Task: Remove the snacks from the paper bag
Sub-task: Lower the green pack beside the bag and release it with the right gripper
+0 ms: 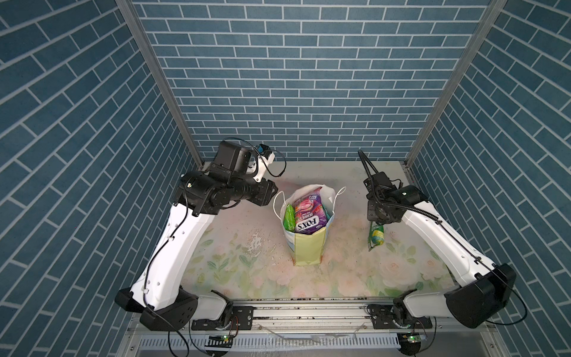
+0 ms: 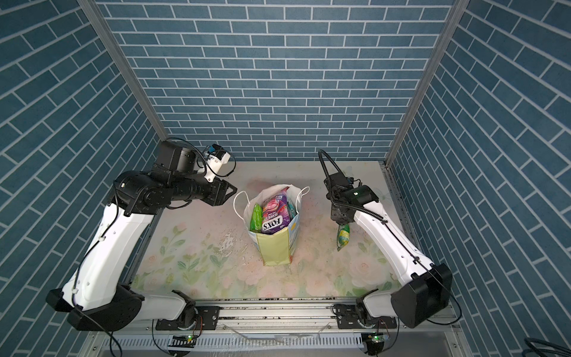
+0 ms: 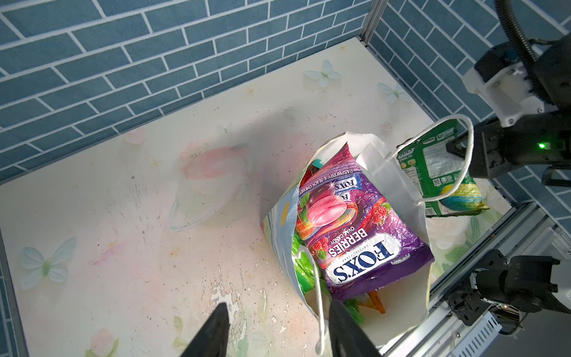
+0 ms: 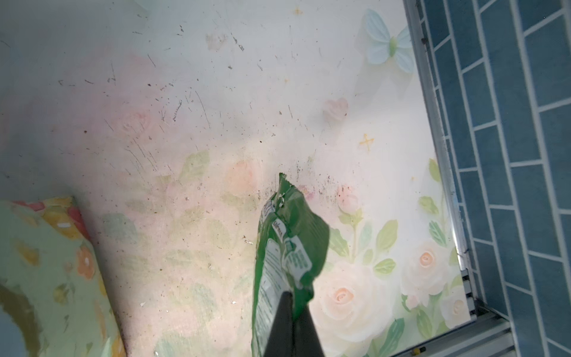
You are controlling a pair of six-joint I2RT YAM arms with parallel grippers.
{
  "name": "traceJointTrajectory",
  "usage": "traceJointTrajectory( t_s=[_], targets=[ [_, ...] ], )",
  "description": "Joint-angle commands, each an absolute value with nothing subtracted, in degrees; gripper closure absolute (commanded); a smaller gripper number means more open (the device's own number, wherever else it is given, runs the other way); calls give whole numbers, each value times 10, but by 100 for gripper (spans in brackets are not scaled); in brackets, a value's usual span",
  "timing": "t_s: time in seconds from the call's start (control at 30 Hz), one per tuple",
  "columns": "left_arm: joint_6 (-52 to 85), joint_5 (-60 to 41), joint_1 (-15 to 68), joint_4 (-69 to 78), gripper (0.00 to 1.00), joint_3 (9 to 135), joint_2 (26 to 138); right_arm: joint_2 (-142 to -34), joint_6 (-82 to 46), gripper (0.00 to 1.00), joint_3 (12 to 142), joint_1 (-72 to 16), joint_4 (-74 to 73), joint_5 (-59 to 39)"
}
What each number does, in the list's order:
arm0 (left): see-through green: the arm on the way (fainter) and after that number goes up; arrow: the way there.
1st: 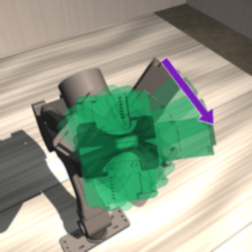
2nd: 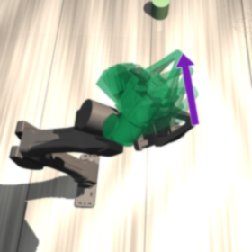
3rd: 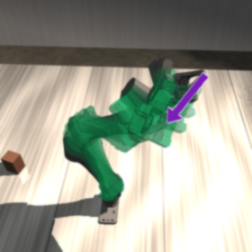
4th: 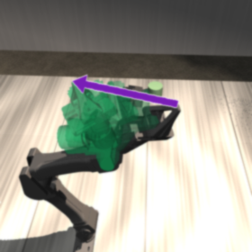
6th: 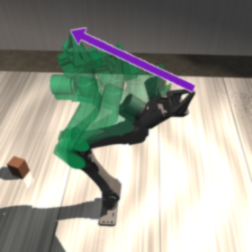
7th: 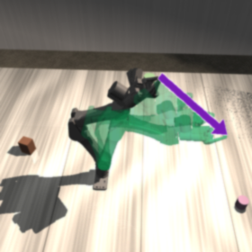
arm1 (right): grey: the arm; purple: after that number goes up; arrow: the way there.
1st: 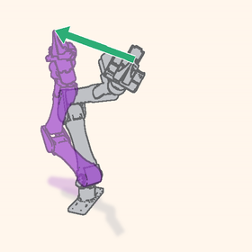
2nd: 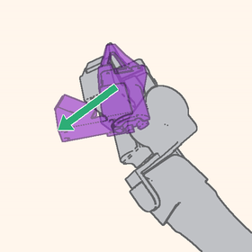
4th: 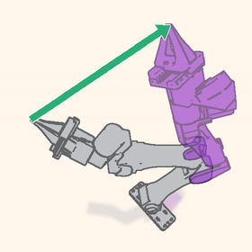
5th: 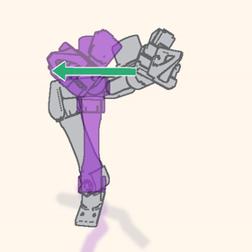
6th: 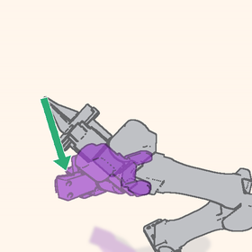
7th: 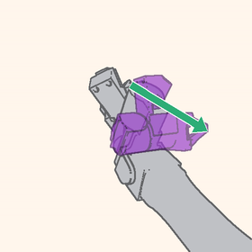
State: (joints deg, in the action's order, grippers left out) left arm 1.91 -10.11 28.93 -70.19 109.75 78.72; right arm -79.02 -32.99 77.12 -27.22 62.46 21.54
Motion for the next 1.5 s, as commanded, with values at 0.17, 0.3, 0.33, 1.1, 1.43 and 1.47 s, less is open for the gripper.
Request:
traceJointTrajectory(
  t_s=[0.17, 0.3, 0.33, 1.1, 1.43, 1.47],
  targets=[
    [20, -93, 299, -705, 46, 1066, 777, -836, -327, 100, 739, -234, 517, 123],
    [21, -88, 299, -705, 46, 1057, 774, -859, -326, 100, 734, -229, 510, 121],
    [21, -89, 299, -705, 46, 1056, 774, -862, -326, 100, 733, -229, 509, 123],
    [21, -83, 317, -717, 47, 1098, 814, -918, -316, 100, 708, -202, 447, 18],
    [18, -75, 342, -728, 47, 1123, 841, -895, -321, 89, 707, -184, 443, -6],
    [18, -76, 343, -727, 47, 1123, 843, -889, -318, 90, 702, -181, 429, -32]
  ],
)
